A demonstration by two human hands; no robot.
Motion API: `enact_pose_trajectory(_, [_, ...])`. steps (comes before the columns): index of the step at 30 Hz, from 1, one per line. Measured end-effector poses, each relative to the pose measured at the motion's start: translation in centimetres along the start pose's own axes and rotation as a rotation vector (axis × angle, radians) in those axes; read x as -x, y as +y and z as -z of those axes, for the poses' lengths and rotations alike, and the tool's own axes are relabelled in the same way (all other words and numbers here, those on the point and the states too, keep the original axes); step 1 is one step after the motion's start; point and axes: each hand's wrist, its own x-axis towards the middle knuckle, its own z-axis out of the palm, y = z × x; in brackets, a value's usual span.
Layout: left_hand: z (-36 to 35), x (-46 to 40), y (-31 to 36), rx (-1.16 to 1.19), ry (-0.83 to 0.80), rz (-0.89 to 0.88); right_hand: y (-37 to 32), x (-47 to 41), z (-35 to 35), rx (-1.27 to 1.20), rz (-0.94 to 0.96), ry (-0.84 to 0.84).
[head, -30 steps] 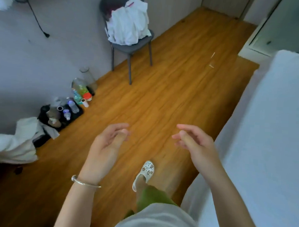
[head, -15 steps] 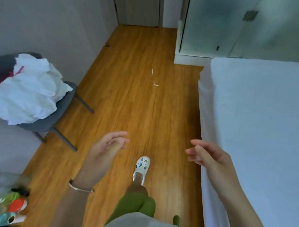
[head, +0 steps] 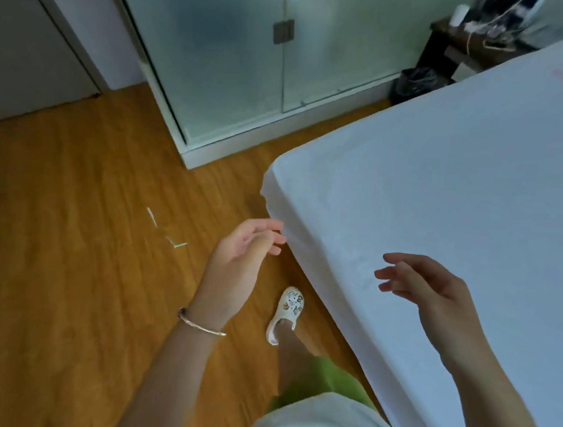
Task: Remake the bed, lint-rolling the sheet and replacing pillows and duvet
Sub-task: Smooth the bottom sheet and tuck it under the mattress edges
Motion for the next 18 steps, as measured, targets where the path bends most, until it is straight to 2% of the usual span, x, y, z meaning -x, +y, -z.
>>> enact_pose_trajectory(4, [-0.1, -13.8, 0.3, -0.012, -0.093, 0.028, -0.6, -11.4, -3.8, -0.063, -0.088, 0.106])
enact_pose_trajectory(10, [1.5, -32.5, 5.2, -0.111, -0.274, -0.02, -7.3, -27.6, -7.6, -0.119, -0.081, 0.238])
enact_pose_trajectory(13, [1.3, -41.9, 5.9, -0.164, -0.367, -0.021, -8.1, -33.7, -9.6, -0.174, -0.106, 0.308])
enact_pose_trajectory(15, [0.2, -48.5, 4.9, -0.207, -0.483, -0.002, -6.9, -37.7, -11.6, -0.203, -0.181, 0.35])
enact_pose_trajectory(18, [-2.2, -58.1, 1.8, -0.338, -0.76, 0.058, -3.6, -42.8, -15.4, -0.242, -0.359, 0.494])
